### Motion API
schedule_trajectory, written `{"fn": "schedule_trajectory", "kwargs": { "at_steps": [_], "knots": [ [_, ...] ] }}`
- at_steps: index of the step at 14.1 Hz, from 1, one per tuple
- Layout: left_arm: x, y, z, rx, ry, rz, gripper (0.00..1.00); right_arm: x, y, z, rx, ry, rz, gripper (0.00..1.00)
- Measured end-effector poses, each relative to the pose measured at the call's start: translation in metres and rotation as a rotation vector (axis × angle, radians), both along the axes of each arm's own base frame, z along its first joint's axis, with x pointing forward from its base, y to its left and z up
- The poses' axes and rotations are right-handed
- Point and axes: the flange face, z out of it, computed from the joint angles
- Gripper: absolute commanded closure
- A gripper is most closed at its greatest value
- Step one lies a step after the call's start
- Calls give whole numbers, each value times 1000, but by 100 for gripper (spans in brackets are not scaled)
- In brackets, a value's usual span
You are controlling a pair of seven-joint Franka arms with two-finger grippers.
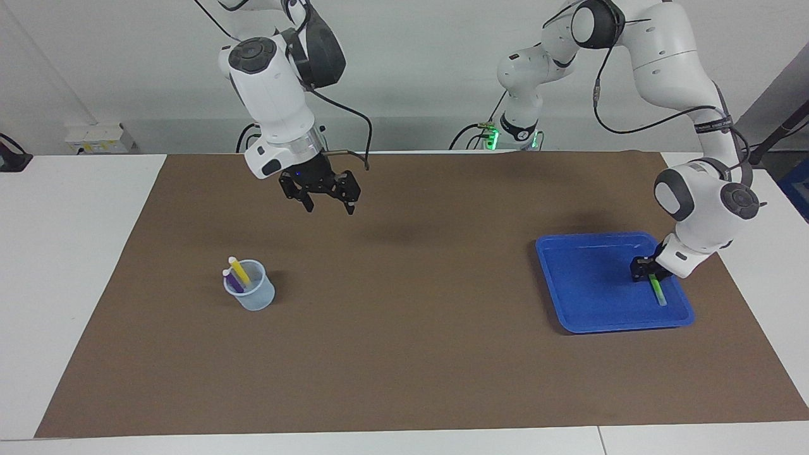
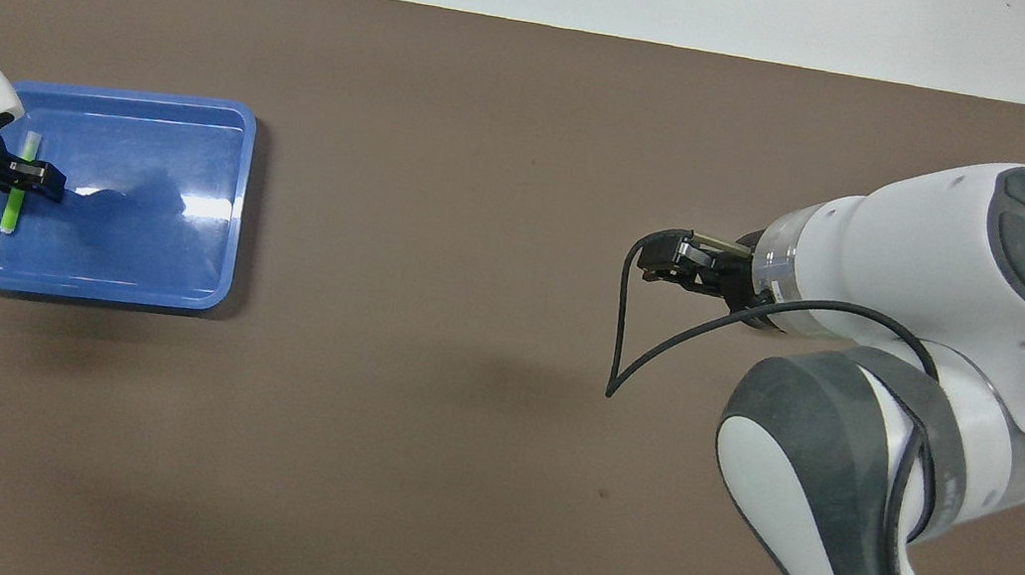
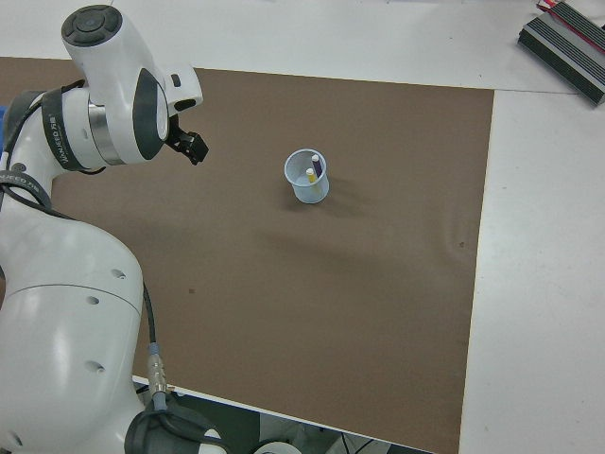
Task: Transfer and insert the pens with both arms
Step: 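Close the left gripper on the green pen in the tray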
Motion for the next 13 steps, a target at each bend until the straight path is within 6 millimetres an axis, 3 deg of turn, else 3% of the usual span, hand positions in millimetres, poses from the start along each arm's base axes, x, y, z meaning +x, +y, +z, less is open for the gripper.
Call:
{"fn": "schedule_trajectory", "kwargs": {
  "at_steps": [6,13],
  "knots": [
    [0,-2,1,-1,-2,-3,75,0,0,0,0,0,0,1],
    [0,-2,2,-1,-1,-3,95,0,0,0,0,1,0,1]
  ]
}}
